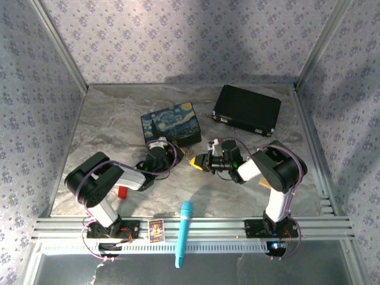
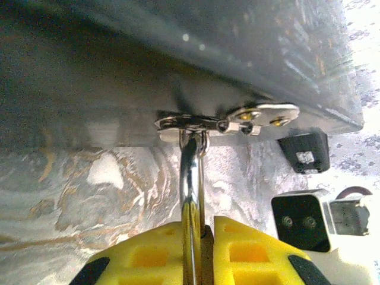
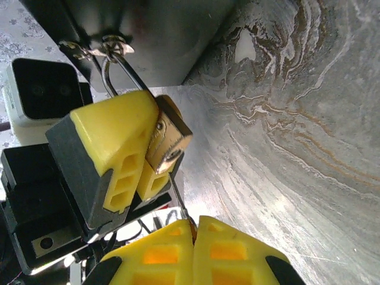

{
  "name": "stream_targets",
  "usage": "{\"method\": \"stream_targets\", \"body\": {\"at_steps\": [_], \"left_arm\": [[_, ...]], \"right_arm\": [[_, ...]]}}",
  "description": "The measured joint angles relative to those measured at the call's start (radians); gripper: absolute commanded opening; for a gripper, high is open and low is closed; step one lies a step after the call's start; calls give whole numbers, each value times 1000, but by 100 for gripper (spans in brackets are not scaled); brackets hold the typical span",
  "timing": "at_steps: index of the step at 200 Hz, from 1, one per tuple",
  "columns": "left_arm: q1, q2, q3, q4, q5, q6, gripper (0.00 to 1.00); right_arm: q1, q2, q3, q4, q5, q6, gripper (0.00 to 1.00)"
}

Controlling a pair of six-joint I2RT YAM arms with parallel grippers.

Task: Unlock the padlock with the key

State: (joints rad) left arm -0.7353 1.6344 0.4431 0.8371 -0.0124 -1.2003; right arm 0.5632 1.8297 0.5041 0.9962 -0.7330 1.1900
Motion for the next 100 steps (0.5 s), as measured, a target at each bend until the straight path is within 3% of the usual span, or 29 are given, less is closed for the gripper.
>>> {"method": "stream_targets", "body": {"at_steps": [47,100], "left_arm": [[-1,-63,1,-161,-7,-10,0],[-1,-72,-5,-137,-5,-59,0]], "right_arm": [[6,18,23,-12,4,12,0],[24,50,28,26,3,68,0]]}}
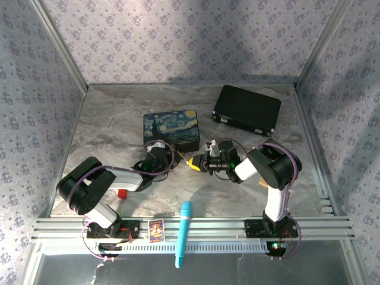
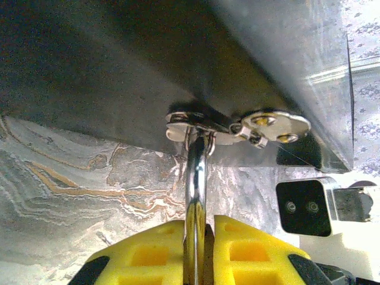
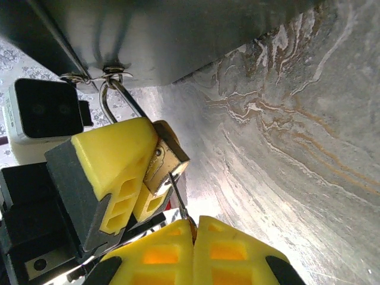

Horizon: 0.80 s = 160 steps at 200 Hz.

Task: Unlock the padlock with the key

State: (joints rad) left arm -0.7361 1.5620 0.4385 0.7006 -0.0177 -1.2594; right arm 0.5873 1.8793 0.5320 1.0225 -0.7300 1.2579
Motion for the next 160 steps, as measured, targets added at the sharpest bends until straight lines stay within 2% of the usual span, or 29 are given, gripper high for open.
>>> {"method": "stream_targets", "body": {"at_steps": [49,160], "left_arm": [[0,0,-10,29,-1,-27,1],[1,-37,-11,-38,-21,-33,1]], "right_arm": [[11,3,0,26,0,15,0],[30,35,2,76,1,50,0]]}}
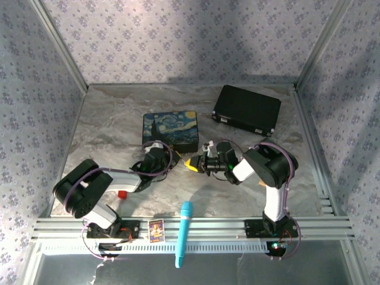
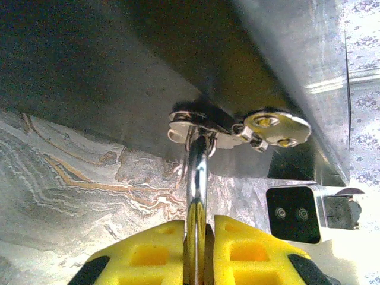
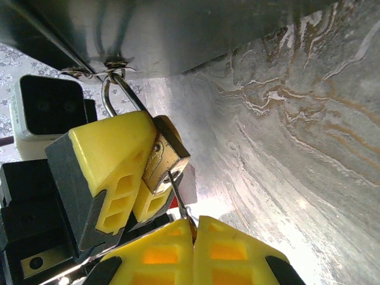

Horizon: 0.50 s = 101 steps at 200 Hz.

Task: Unlock the padlock with the key

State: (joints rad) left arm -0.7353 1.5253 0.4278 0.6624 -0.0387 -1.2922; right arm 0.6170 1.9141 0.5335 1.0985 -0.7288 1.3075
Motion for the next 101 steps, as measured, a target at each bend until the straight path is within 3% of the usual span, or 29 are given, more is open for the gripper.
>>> {"method": "stream_targets", "body": {"at_steps": [101], "left_arm": [[-7,-19,0,-13,-12,0,1]], "right_arm": [[10,22,-19,70,7,14,0]]}}
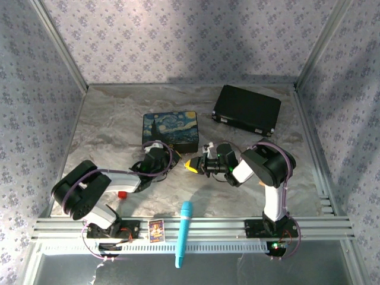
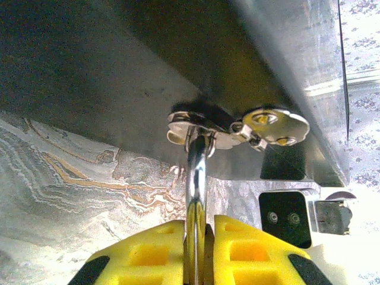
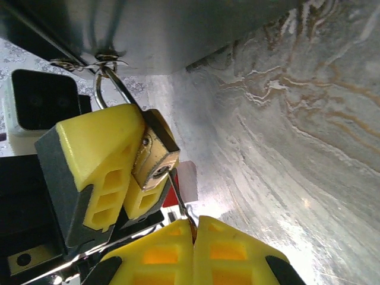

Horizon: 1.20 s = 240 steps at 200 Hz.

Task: Unlock the padlock with the key

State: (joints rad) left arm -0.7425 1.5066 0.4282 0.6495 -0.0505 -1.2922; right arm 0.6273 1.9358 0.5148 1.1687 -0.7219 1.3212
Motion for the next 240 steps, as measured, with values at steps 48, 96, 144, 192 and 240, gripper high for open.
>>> {"method": "stream_targets", "body": {"at_steps": [48,96,144,192,240], "left_arm": [[-4,0,0,1,-3,-1,1],[-6,0,0,5,-9,-8,1],[-6,0,0,11,-14,-14,0],[-6,-2,0,16,-18,-18,0],[-6,-2,0,19,-18,-19,0]], "right_arm": [[1,16,6,18,-1,8,0],[6,23,16,26,-2,26,0],[2,24,14,41,-1,33,0],[-1,29,10,71,3,45,0],[0,43,10,97,5,60,0]]}}
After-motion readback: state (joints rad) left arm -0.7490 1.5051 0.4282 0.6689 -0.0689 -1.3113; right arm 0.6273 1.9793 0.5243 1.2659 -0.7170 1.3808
